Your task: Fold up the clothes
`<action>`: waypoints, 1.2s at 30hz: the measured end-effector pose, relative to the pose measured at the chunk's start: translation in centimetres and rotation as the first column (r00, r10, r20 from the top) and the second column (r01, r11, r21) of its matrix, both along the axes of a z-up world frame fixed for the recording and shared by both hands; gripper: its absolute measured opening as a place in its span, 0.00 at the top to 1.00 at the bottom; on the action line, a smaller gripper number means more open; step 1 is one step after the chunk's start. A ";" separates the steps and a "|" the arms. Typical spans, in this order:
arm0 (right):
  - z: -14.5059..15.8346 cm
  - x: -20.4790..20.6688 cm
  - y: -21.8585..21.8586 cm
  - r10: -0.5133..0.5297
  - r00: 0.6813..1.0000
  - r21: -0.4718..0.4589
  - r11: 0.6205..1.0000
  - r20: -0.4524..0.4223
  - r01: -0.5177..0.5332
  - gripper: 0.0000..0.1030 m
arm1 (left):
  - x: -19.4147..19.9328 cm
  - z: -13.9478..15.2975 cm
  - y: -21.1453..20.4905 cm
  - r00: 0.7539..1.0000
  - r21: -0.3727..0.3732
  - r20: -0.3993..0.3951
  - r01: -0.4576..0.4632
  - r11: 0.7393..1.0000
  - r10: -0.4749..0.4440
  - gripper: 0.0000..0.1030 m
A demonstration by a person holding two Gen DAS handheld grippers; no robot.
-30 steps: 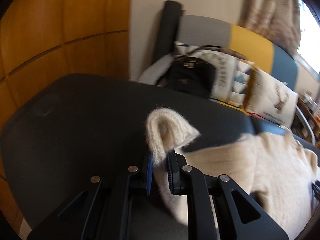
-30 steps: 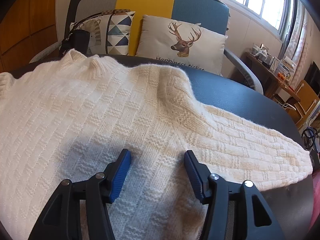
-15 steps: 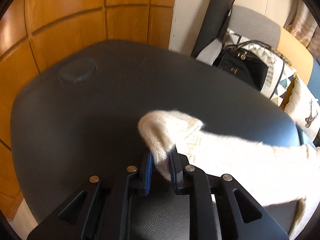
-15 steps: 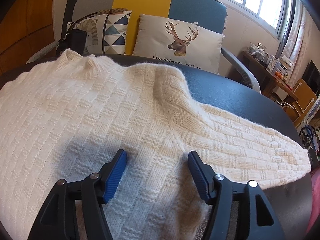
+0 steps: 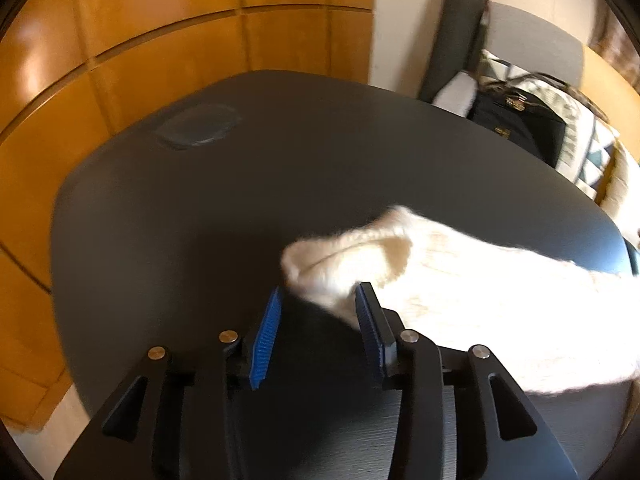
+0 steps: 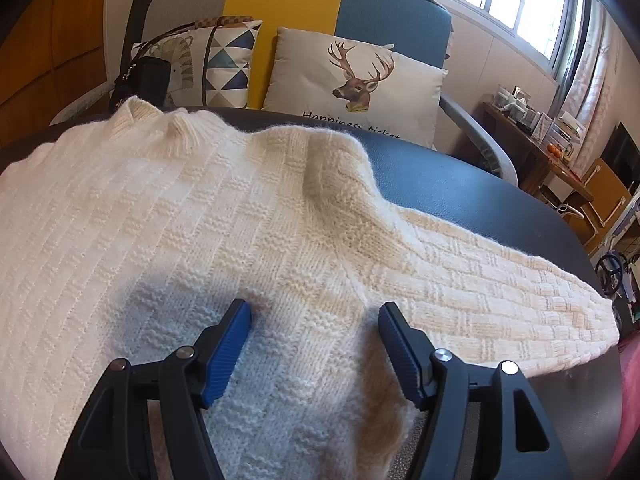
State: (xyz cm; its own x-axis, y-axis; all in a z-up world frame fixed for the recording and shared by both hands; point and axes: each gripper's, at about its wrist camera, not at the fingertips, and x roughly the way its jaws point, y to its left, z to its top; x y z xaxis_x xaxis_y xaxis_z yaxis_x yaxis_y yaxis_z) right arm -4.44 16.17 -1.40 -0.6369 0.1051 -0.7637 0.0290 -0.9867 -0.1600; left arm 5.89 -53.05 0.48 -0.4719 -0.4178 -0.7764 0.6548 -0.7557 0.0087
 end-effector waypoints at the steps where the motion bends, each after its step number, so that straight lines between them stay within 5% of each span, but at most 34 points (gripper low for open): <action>1: 0.0 0.0 0.0 0.000 1.000 0.001 1.000 0.000 0.000 0.35 | 0.3 0.0 -0.5 1.000 -0.001 0.005 -0.027 1.000 0.027 0.59; 7: 0.1 0.1 -0.2 0.000 1.000 0.014 1.000 -0.002 0.000 0.34 | 3.2 0.4 -1.6 0.987 -0.049 0.029 -0.154 0.987 0.155 0.59; 11: 0.2 0.0 -0.2 0.000 1.000 0.014 1.000 -0.002 0.000 0.34 | 3.2 1.2 -0.3 0.986 -0.118 0.043 -0.154 0.981 0.160 0.59; 17: 0.2 0.1 -0.1 0.001 1.000 0.010 1.000 -0.001 -0.001 0.33 | 0.7 3.3 4.3 0.998 -0.167 0.024 -0.060 0.984 0.065 0.59; 23: 0.2 0.1 -0.1 0.002 1.000 0.011 1.000 -0.002 -0.002 0.33 | -1.8 6.3 12.8 0.990 -0.182 -0.013 0.136 0.974 -0.141 0.59; 26: 0.3 0.1 -0.2 0.001 1.000 0.016 1.000 -0.003 -0.001 0.32 | -5.2 7.2 18.8 0.957 -0.178 -0.014 0.283 0.942 -0.290 0.59; 30: 0.2 0.0 0.1 -0.002 1.000 0.001 1.000 0.000 0.002 0.31 | -8.9 7.6 27.9 0.881 -0.132 0.001 0.470 0.873 -0.474 0.59; 33: 0.2 -0.1 0.6 -0.008 1.000 -0.026 1.000 0.007 0.008 0.30 | -10.2 6.2 33.7 0.837 -0.036 0.018 0.547 0.837 -0.546 0.59; 36: 0.2 -0.2 1.2 -0.011 1.000 -0.058 0.998 0.014 0.012 0.28 | -10.6 3.9 38.1 0.806 -0.028 0.072 0.590 0.807 -0.588 0.59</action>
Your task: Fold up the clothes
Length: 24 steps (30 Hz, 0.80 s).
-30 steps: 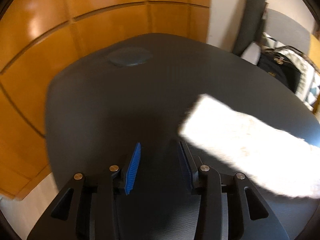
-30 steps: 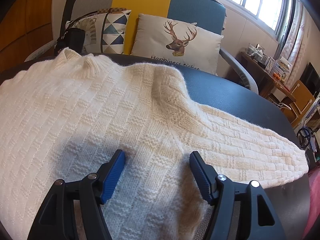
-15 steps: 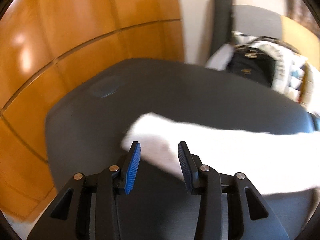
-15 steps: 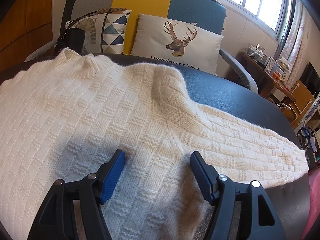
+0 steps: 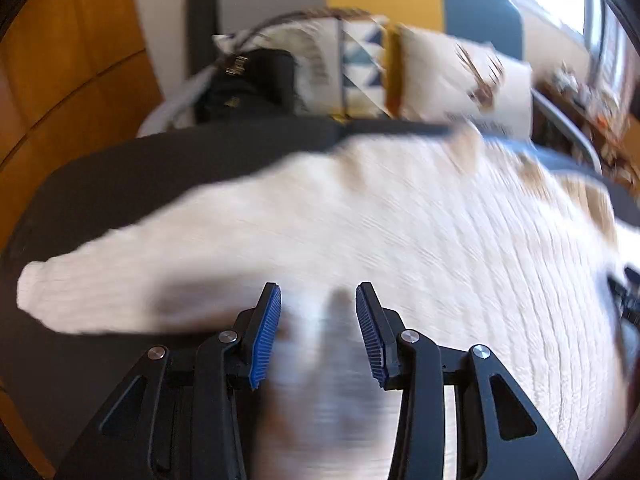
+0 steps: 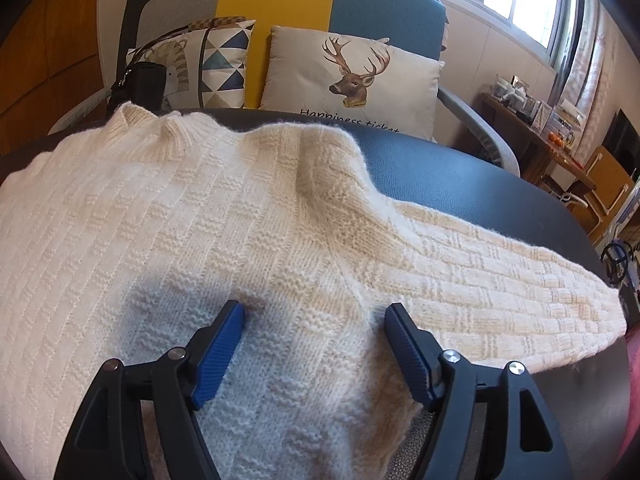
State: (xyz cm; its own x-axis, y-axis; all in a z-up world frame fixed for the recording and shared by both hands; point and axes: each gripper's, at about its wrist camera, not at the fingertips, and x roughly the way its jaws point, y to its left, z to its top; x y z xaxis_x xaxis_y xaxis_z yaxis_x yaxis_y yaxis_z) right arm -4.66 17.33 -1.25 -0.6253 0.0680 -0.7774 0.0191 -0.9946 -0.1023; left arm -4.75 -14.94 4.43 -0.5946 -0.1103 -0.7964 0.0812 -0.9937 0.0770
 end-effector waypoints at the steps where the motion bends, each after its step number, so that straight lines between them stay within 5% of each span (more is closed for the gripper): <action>1: 0.0 0.0 0.1 -0.001 1.000 -0.004 1.000 0.001 0.001 0.28 | 0.0 -0.4 0.9 1.000 -0.039 -0.012 0.003 0.999 -0.004 0.59; 6: 0.0 -0.1 0.1 -0.001 1.000 0.003 1.000 0.001 0.001 0.27 | -0.1 -1.7 3.7 0.999 -0.176 -0.049 0.000 0.984 -0.008 0.50; 12: 0.0 -0.3 0.4 -0.005 1.000 -0.014 1.000 0.006 0.005 0.25 | 1.1 -2.8 2.8 0.995 -0.206 -0.070 -0.082 0.975 0.069 0.19; 24: 2.1 0.8 0.9 -0.031 0.999 -0.081 0.996 0.030 0.034 0.24 | 0.8 -3.2 2.7 0.994 -0.263 -0.082 -0.091 0.960 0.072 0.17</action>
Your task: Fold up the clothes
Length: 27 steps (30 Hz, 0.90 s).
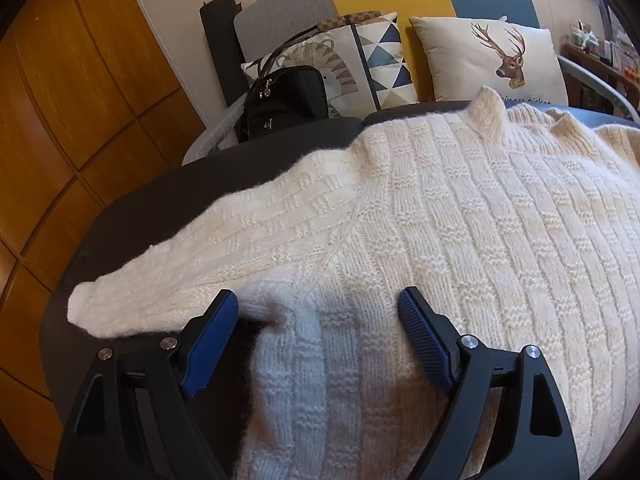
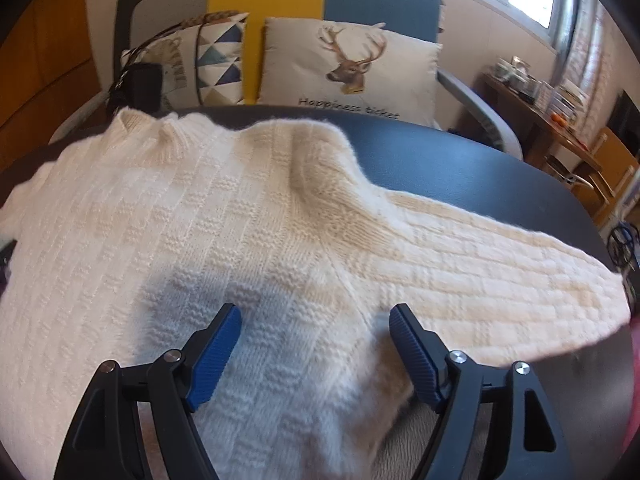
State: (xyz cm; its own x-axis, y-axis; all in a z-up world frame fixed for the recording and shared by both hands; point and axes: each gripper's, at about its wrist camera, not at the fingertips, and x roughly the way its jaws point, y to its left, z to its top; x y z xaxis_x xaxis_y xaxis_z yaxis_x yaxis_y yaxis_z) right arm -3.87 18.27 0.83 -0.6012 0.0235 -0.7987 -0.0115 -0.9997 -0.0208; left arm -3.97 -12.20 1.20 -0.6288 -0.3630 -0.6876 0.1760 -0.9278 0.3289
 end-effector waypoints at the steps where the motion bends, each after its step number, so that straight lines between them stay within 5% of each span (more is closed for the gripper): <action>1: 0.4 0.5 -0.2 0.004 1.000 -0.039 0.999 -0.010 -0.004 0.24 | -0.1 0.0 0.1 1.000 -0.007 0.000 0.000 1.000 0.000 0.17; 3: 0.6 1.0 -1.4 0.040 0.999 -0.079 0.996 -0.002 -0.040 0.24 | -0.1 -0.1 0.2 1.000 -0.019 -0.001 0.001 1.000 -0.001 0.17; 8: -1.2 1.1 -5.3 0.157 0.987 0.040 0.987 0.031 -0.158 0.24 | -0.2 -0.1 0.1 1.000 -0.028 0.000 0.002 1.000 -0.002 0.17; 19: -1.5 4.5 -2.8 0.146 0.989 -0.008 0.989 0.014 -0.146 0.23 | 3.5 -0.6 2.4 1.000 -0.193 -0.008 0.014 0.981 -0.016 0.17; 21: -1.3 4.8 -2.7 0.163 0.986 -0.018 0.986 0.022 -0.163 0.21 | 3.8 -0.3 2.6 1.000 -0.190 0.005 0.022 0.981 -0.021 0.17; 24: 0.2 5.0 -1.5 0.209 0.978 -0.102 0.973 -0.010 -0.209 0.26 | 3.0 1.0 1.9 0.999 -0.088 0.005 0.034 0.996 -0.034 0.17; 27: 2.5 4.5 2.3 0.109 0.989 -0.149 0.981 -0.098 -0.123 0.26 | 1.5 2.1 1.5 0.999 -0.023 -0.036 0.025 0.999 -0.026 0.17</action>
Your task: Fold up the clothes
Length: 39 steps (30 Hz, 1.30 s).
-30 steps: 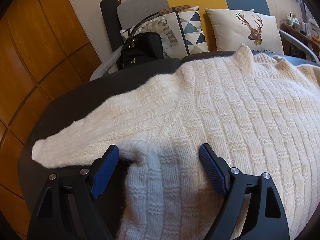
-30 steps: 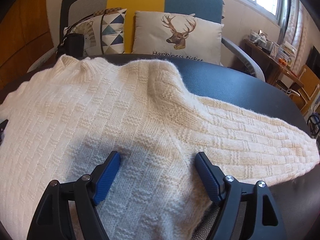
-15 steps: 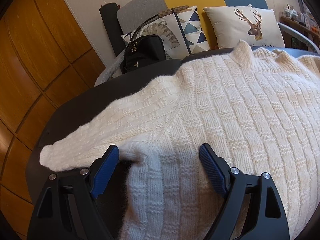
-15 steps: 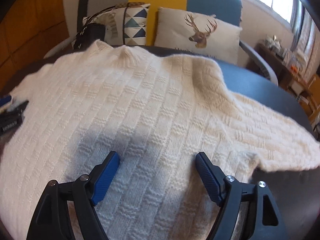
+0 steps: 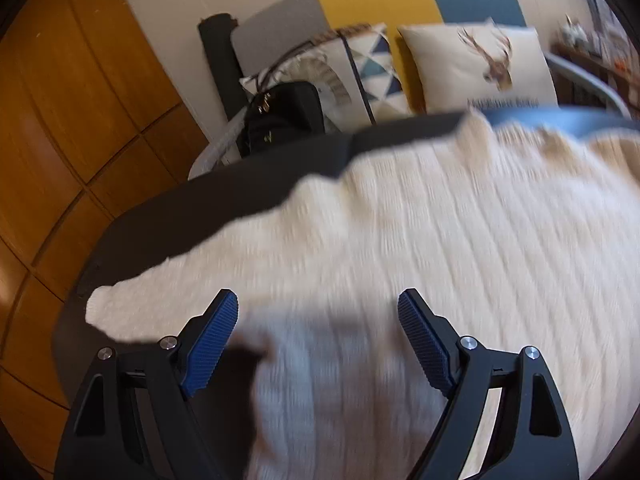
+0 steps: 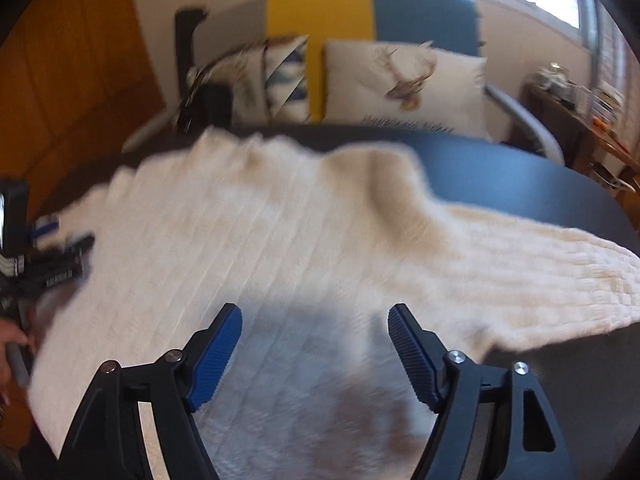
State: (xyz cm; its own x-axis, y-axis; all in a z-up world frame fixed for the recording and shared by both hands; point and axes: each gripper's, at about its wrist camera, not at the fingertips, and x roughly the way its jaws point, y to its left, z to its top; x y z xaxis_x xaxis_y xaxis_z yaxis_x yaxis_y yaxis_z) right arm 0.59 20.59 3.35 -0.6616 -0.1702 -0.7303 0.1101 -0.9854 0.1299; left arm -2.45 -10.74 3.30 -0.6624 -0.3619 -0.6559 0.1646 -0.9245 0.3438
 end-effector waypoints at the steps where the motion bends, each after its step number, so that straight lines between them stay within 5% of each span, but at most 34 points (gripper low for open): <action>1: 0.4 -0.6 1.7 -0.055 0.998 0.001 0.998 -0.012 0.055 0.26 | -0.9 0.0 0.2 1.000 -0.001 0.003 -0.002 1.000 0.002 0.17; 6: -0.5 -4.9 9.6 -0.314 0.946 0.101 0.947 0.079 0.306 0.26 | -5.6 -0.9 1.8 0.999 -0.029 0.041 -0.003 1.000 0.005 0.17; 11: -3.2 -8.1 10.9 -0.313 0.931 0.175 0.943 0.186 0.282 0.26 | -6.9 -2.8 3.6 0.999 -0.130 0.043 -0.021 0.991 0.027 0.16; 16: -4.0 -7.7 11.8 -0.331 0.932 0.187 0.935 0.146 0.302 0.21 | -6.7 -3.5 4.9 0.999 -0.233 0.023 -0.023 0.972 0.030 0.16; 26: -4.2 -5.2 14.4 -0.461 0.881 0.210 0.877 0.105 0.433 0.10 | -6.7 -3.5 4.9 0.999 -0.243 0.018 -0.025 0.970 0.030 0.16; 29: -3.6 -5.4 14.4 -0.469 0.873 0.166 0.879 0.132 0.447 0.14 | -6.6 -3.5 4.8 0.999 -0.235 0.017 -0.025 0.972 0.030 0.16; 30: -2.7 -5.6 13.9 -0.458 0.881 0.144 0.886 0.119 0.441 0.27 | -6.7 -3.5 4.8 0.999 -0.235 0.016 -0.025 0.972 0.030 0.16; 31: -1.8 -5.8 13.3 -0.442 0.892 0.120 0.894 0.097 0.431 0.29 | -6.7 -3.5 4.8 0.999 -0.235 0.015 -0.026 0.972 0.030 0.16; 35: 1.7 -7.8 7.2 -0.235 0.972 0.041 0.971 0.025 0.234 0.29 | -6.7 -3.4 4.8 0.999 -0.229 0.014 -0.026 0.973 0.030 0.16; 39: 0.8 -11.3 0.9 -0.048 0.994 0.038 0.998 0.095 0.044 0.29 | -6.6 -3.5 4.6 1.000 -0.204 0.014 -0.025 0.979 0.028 0.16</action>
